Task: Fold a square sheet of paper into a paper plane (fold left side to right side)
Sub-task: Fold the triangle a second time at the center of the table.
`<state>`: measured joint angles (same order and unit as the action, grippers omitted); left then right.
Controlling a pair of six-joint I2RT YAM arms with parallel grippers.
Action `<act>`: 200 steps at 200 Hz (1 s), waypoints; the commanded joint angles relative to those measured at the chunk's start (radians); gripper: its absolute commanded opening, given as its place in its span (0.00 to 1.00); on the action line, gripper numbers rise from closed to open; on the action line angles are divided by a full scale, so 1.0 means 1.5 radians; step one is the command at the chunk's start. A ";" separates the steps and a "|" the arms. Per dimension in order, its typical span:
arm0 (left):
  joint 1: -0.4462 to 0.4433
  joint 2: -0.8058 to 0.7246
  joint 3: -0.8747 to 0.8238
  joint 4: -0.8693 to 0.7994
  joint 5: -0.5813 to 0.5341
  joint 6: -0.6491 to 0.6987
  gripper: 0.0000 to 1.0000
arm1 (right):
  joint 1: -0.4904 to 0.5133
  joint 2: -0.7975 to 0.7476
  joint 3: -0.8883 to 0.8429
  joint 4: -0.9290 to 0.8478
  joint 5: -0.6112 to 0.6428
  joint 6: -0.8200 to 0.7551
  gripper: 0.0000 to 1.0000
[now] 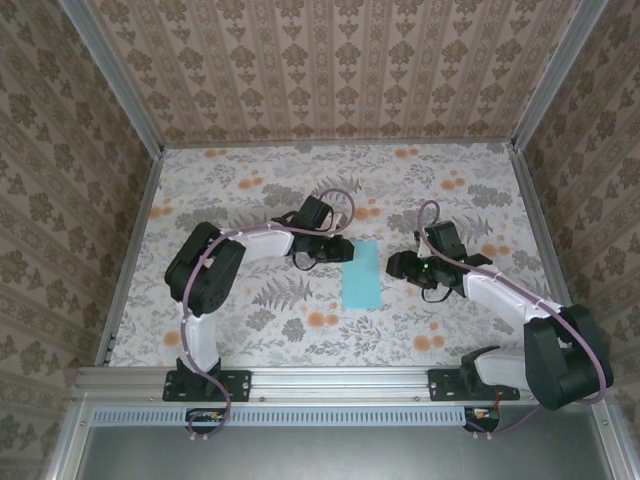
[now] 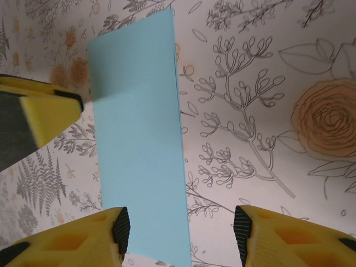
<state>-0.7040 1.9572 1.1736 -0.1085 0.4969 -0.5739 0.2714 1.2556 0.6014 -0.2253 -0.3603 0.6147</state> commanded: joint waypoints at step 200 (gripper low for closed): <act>-0.011 0.021 -0.042 0.013 -0.009 -0.008 0.28 | 0.055 0.212 0.060 0.035 -0.157 0.052 0.43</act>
<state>-0.7074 1.9812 1.1446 -0.0547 0.4976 -0.5762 0.3405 1.5528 0.6636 -0.1982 -0.5659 0.6693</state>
